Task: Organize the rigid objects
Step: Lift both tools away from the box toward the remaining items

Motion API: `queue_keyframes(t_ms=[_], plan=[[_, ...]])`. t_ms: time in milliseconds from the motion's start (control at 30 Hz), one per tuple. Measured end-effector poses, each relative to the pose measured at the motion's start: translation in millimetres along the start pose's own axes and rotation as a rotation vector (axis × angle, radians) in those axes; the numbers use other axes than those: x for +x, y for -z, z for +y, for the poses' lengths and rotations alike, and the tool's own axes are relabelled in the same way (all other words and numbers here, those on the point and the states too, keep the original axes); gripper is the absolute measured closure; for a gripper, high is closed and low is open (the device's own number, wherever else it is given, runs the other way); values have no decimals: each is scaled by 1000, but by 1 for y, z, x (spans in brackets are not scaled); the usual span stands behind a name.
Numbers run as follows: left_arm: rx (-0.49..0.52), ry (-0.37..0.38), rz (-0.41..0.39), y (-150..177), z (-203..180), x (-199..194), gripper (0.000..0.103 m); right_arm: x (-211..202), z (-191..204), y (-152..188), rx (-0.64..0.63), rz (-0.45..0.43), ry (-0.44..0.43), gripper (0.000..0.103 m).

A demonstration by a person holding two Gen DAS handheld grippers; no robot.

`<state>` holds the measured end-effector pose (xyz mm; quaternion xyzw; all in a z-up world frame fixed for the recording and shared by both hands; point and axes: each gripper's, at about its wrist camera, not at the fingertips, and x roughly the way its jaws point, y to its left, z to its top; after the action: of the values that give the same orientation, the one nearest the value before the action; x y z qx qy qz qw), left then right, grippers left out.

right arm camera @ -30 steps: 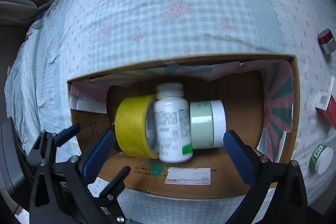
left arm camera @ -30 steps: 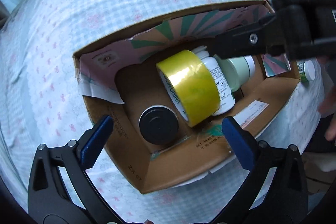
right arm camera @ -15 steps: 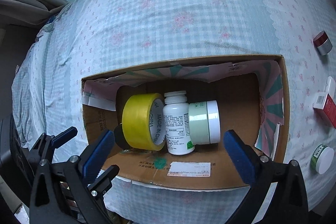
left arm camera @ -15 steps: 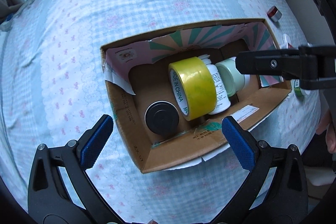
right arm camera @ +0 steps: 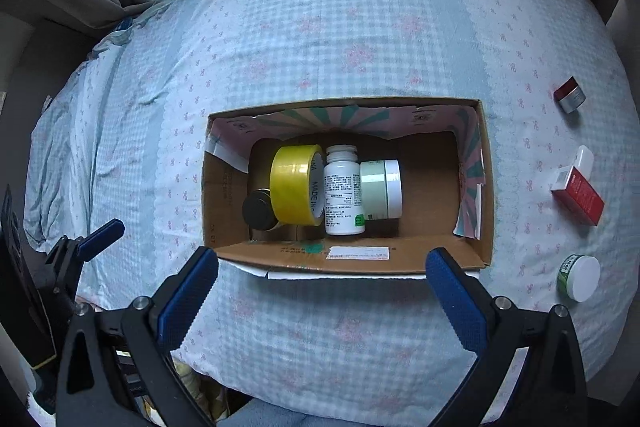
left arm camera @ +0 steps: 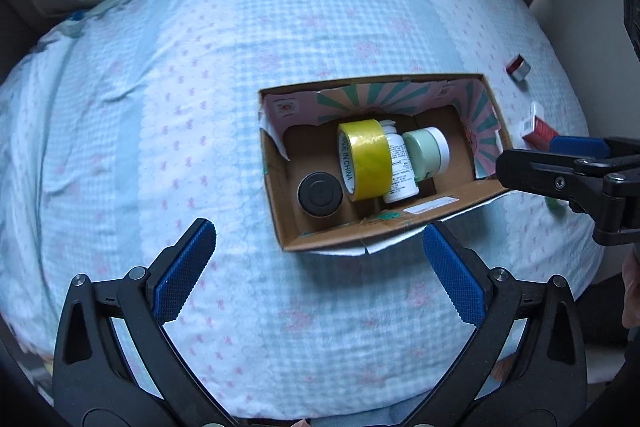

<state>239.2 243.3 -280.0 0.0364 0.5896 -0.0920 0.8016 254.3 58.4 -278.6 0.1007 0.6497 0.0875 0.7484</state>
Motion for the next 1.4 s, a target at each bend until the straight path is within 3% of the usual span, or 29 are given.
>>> queue_keyframes(t_ms=[200,500,733,967,1167,1400], plan=[[-35,-25,-58,29,0,-45,0,-45,5,33,-9,-77,-5,0],[-25,37,-138,48,-40,-92,0,-114,-12,85,-26,-181,46,0],[30,61,-155,48,-105,-103,0,-161,-60,113,-15,-278,115,0],[12,24,-173,51,-189,-102,0,-189,-134,125,-26,-323,120,0],[-56,-6,-185,58,-265,-92,0,-201,-206,119,-141,-309,79,0],[6,-18,-87,64,-349,-56,0,-192,-264,95,-352,-226,109,0]])
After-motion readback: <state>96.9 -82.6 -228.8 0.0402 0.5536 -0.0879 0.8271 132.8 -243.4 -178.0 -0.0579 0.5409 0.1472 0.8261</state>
